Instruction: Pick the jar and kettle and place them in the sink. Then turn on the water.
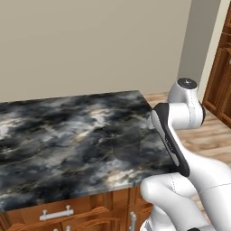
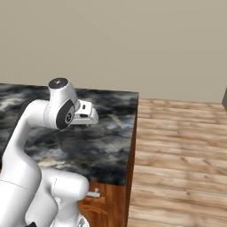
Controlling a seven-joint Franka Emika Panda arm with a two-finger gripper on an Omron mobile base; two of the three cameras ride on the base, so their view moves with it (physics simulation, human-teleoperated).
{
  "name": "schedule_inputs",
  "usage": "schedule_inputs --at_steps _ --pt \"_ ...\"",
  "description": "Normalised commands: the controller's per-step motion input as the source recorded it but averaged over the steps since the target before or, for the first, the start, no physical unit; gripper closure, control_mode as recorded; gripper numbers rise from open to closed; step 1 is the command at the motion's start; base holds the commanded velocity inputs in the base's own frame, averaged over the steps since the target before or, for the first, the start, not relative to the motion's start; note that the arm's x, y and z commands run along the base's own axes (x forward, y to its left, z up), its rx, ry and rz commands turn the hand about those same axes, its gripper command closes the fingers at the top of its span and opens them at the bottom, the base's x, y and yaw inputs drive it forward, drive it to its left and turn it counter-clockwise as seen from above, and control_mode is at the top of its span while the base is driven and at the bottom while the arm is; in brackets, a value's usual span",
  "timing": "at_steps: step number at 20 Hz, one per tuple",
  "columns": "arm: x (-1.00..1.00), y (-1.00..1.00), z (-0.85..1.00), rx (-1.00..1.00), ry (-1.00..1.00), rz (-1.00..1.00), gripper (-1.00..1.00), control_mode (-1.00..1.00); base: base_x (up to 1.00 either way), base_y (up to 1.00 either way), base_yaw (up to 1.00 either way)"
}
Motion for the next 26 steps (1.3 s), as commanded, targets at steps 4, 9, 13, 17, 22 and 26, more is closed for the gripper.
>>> schedule_inputs --at_steps 4,9,13,17,22,26 --pt "0.0 0.0 0.0 0.0 0.0 0.0 -1.0 1.0 0.19 0.38 0.0" --pt "0.0 0.0 0.0 0.0 0.0 0.0 -1.0 1.0 0.2 0.39 0.0" --pt "0.0 0.0 0.0 0.0 0.0 0.0 -1.0 1.0 0.16 0.42 0.0" --pt "0.0 0.0 0.0 0.0 0.0 0.0 -1.0 1.0 0.12 0.41 0.0" --pt "0.0 0.0 0.0 0.0 0.0 0.0 -1.0 1.0 0.07 0.23 0.0" --pt "0.04 0.07 0.0 0.0 0.0 0.0 -1.0 -1.0 0.01 0.02 0.0"
